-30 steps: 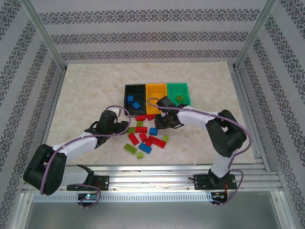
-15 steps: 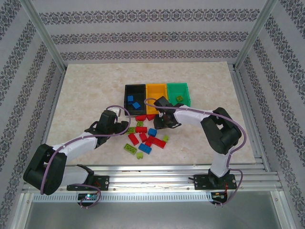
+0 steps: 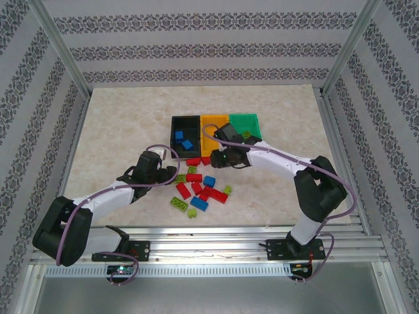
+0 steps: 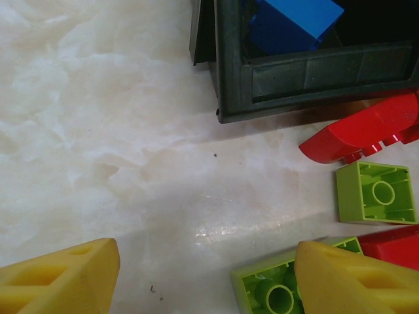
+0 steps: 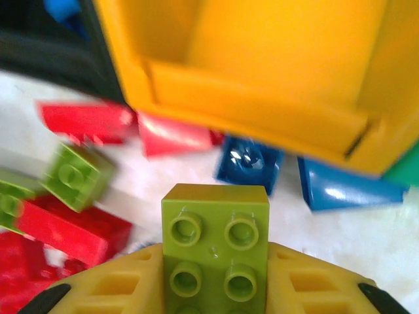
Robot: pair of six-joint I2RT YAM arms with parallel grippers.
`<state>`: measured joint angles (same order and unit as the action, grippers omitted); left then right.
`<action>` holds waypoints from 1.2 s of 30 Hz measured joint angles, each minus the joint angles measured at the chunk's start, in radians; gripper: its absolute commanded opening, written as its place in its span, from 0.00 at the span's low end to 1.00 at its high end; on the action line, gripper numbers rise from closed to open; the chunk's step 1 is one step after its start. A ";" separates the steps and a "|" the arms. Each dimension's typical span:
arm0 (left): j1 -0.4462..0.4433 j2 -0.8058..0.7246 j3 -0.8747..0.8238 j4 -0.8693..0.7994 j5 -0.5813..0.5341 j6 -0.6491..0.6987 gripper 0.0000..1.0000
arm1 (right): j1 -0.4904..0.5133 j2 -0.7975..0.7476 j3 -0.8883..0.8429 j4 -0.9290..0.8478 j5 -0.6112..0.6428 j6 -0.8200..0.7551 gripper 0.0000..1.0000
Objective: Sort the legos into containers by color
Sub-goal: Pick up the lego from the center of the table, then place the lego in the container, then pick up the lego from the center of the table.
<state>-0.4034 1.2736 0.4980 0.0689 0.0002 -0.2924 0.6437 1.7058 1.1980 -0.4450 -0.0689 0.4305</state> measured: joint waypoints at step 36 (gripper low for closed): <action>0.000 0.099 0.150 -0.230 0.198 0.012 0.82 | -0.127 -0.145 -0.209 0.085 -0.009 -0.108 0.58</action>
<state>-0.4034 1.3727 0.6483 -0.1608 0.1982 -0.2806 0.5171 1.5612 0.9894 -0.3595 -0.0776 0.3222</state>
